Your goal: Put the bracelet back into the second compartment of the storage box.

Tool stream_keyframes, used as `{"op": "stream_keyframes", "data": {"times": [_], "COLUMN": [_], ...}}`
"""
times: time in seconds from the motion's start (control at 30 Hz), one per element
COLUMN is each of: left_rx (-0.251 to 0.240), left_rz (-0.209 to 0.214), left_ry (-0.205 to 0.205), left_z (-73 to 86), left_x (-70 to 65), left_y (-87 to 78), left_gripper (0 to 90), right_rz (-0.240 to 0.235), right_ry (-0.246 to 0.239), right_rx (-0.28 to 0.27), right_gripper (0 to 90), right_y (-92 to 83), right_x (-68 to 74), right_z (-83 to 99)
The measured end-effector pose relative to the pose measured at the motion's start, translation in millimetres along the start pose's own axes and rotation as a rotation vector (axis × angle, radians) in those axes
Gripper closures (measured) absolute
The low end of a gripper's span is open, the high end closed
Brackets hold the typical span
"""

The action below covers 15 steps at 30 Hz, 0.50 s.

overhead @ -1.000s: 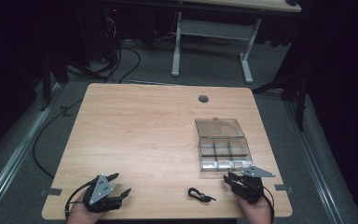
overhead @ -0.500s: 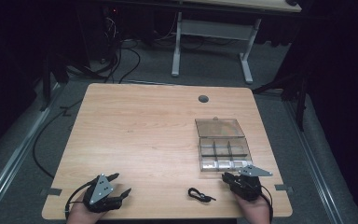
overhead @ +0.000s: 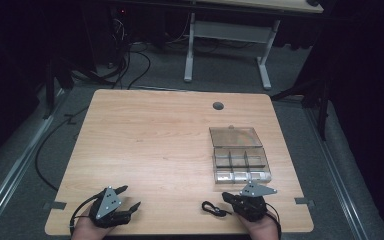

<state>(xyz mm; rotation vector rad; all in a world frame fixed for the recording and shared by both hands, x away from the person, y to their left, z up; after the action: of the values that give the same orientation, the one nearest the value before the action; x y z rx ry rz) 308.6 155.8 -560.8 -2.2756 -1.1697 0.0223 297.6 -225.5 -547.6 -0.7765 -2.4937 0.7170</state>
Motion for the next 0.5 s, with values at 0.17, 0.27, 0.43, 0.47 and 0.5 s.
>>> {"op": "stream_keyframes", "data": {"times": [0.17, 0.27, 0.43, 0.47, 0.5], "left_rx": [0.000, 0.000, -0.001, -0.001, -0.001], "left_rz": [-0.001, -0.002, -0.001, -0.001, 0.000], "left_ry": [0.000, -0.001, -0.003, -0.003, -0.003], "left_z": [0.0, 0.0, 0.0, 0.0, 0.0], "left_x": [0.0, 0.0, 0.2, 0.2, 0.2], "left_y": [0.0, 0.0, -0.1, -0.1, -0.1], "left_gripper": [30.5, 30.4, 30.4, 30.4, 30.4], "right_rz": [-0.050, -0.091, -0.122, -0.121, -0.121], "right_ry": [-0.041, -0.084, -0.117, -0.117, -0.115], "right_rx": [-0.003, 0.018, 0.072, 0.078, 0.082], "right_gripper": [89.1, 89.5, 89.8, 89.8, 89.8], "right_y": [5.1, 11.2, 20.2, 21.0, 22.0], "right_x": [13.5, 24.8, 32.6, 32.6, 32.2], "right_z": [-2.6, -2.5, 3.7, 4.7, 5.6]}}
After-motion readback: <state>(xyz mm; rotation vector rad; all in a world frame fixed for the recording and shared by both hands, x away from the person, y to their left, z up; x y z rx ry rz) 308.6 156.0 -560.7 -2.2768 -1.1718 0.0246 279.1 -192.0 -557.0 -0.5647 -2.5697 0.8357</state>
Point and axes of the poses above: each handheld gripper's, and its own axes: y roughly forward along the jaws, z roughly out of its underside, x roughly to its left, the point moved 5 cm from there along y, roughly forward along the jaws, and after that the axes turned 12 degrees about -z, right-handed, at the moved point
